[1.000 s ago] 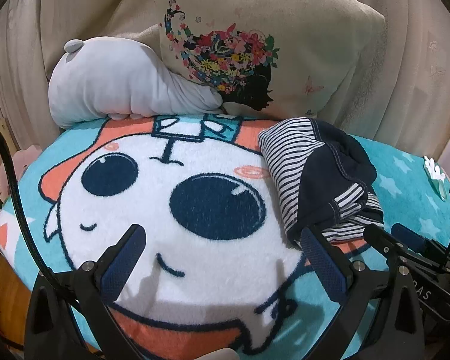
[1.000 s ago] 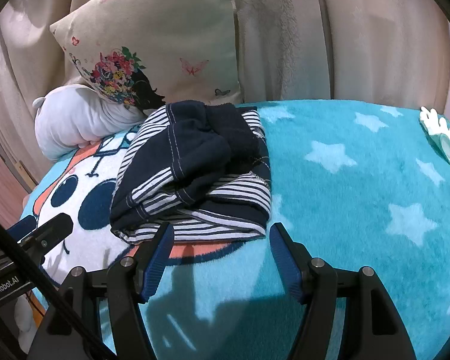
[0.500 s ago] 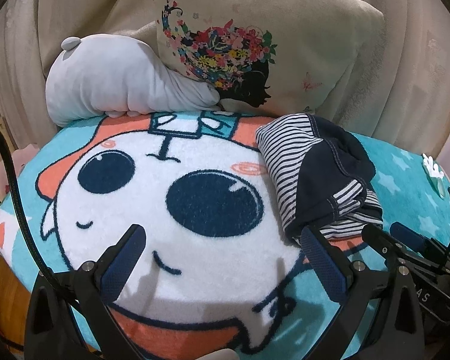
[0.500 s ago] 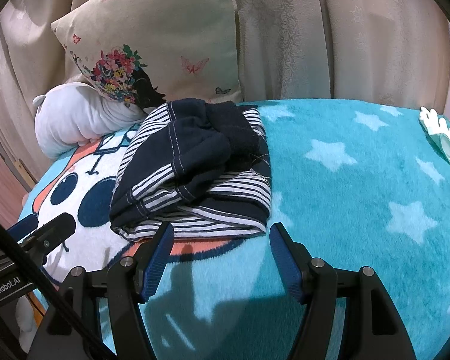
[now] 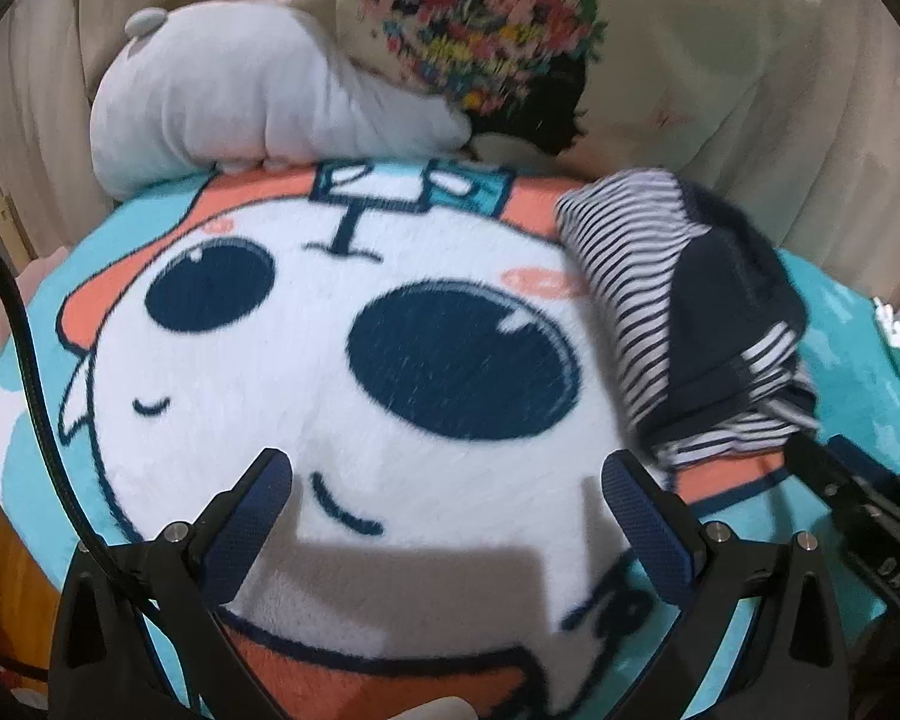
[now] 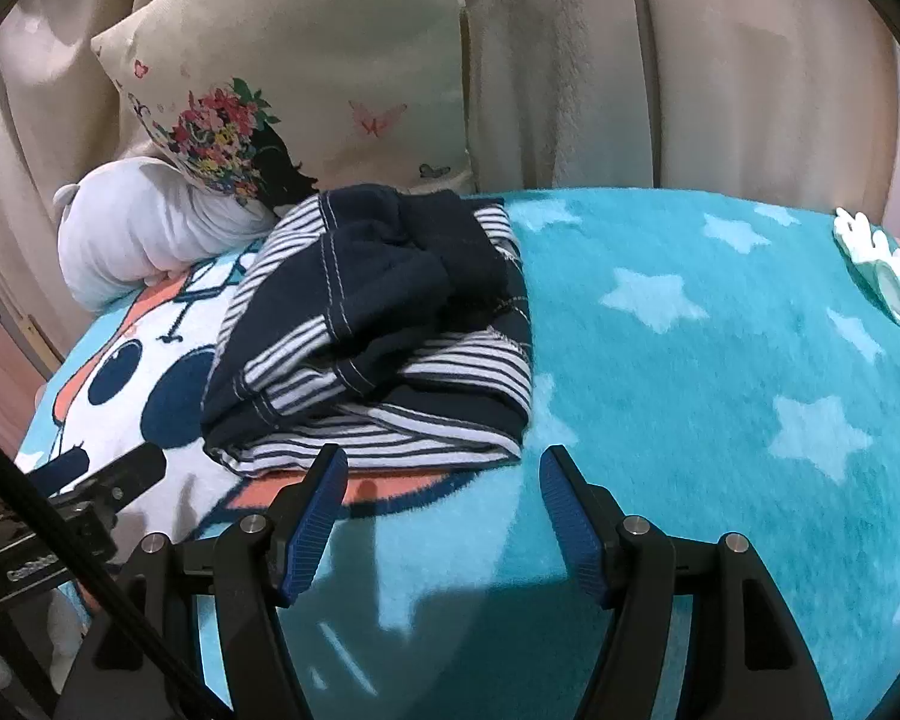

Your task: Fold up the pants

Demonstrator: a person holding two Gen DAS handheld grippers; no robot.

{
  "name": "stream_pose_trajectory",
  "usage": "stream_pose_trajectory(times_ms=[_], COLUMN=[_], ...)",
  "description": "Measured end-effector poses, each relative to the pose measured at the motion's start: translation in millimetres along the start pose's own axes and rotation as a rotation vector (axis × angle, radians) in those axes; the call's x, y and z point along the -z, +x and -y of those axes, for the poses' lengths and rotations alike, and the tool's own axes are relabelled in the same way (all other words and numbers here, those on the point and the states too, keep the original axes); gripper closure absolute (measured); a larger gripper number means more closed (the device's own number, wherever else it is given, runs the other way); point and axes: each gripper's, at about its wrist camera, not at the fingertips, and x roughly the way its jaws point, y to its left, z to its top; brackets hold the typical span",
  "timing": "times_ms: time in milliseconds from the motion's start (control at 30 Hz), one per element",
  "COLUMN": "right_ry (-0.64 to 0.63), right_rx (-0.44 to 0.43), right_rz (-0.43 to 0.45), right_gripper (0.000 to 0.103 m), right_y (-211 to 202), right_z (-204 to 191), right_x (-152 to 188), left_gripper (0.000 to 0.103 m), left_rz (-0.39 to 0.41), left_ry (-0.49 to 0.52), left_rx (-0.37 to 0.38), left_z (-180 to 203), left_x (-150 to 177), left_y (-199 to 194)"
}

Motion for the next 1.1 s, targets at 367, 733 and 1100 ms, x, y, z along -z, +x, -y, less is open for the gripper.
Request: stream_pose_trajectory(times_ms=[367, 733, 1100], right_ry=[0.016, 0.07, 0.298], right_rx=[-0.009, -0.038, -0.269], right_rz=[0.003, 0.04, -0.102], right_gripper=[0.032, 0.032, 0.031], right_y=[0, -13, 56], right_z=[6, 27, 73], right_x=[4, -4, -66], left_gripper=[0.0, 0.012, 0.014], left_rz=[-0.039, -0.046, -0.241], left_ry=[-0.02, -0.029, -0.142], left_rx=[0.002, 0.185, 0.503], left_z=[-6, -15, 18], left_x=[4, -5, -71], left_y=[9, -19, 55])
